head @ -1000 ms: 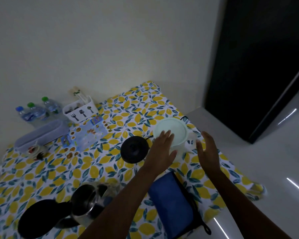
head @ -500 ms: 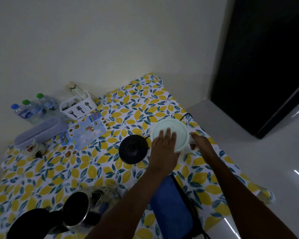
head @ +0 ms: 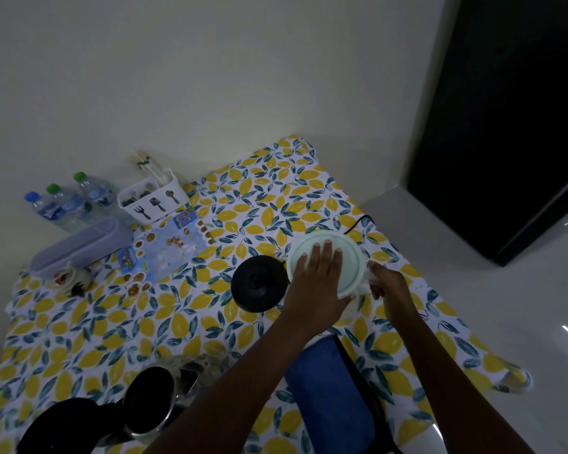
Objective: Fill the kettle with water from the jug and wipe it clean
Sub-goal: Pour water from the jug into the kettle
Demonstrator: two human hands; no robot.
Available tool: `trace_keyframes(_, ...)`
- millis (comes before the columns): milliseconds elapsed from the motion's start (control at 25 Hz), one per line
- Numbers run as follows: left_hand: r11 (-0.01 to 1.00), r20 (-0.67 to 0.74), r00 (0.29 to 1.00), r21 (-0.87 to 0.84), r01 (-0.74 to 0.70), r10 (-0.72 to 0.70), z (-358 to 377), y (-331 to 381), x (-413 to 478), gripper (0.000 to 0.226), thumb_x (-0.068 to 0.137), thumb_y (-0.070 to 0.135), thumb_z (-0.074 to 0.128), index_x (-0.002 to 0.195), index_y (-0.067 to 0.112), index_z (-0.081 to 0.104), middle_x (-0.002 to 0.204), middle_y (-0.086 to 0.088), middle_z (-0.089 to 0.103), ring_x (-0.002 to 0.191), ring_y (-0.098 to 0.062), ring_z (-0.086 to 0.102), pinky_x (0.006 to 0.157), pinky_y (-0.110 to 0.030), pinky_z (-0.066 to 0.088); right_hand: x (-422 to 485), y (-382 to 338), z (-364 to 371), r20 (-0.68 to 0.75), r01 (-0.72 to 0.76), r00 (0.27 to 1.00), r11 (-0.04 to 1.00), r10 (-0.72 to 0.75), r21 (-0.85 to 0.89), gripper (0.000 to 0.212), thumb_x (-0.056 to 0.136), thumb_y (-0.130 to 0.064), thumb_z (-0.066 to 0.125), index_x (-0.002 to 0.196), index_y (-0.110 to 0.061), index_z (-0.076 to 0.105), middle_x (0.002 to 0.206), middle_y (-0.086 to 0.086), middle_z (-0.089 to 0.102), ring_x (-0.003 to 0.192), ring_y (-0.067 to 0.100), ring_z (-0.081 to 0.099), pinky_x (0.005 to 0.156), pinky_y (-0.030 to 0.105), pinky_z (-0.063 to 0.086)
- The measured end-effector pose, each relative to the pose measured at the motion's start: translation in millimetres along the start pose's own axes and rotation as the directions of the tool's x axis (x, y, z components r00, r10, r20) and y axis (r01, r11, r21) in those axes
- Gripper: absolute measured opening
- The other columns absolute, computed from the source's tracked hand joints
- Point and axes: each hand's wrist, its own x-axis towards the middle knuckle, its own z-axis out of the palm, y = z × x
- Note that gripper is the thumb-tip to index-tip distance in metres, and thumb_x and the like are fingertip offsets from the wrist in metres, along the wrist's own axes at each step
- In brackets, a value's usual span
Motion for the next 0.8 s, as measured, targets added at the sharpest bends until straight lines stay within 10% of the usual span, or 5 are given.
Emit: trace_keyframes(800,0.962,-0.172,0.958,-0.190,0.197,-0.231,-49,-41,-185,0.076,0.097,0.052,0.037,0.151,0.006,0.009,0.161,-0.020,0.003,0.150,-0.033,0.003,0.122,-0.044,0.007,-130,-20,106,0.252,0.074,0.967,0.991,-0.043,-0.114,0.034,0.093,-0.028,0.057,0.063,-0.014,0.051,0.051,0.001,0.045,0.050,0.019,0.037,0.051,0.030,0.031)
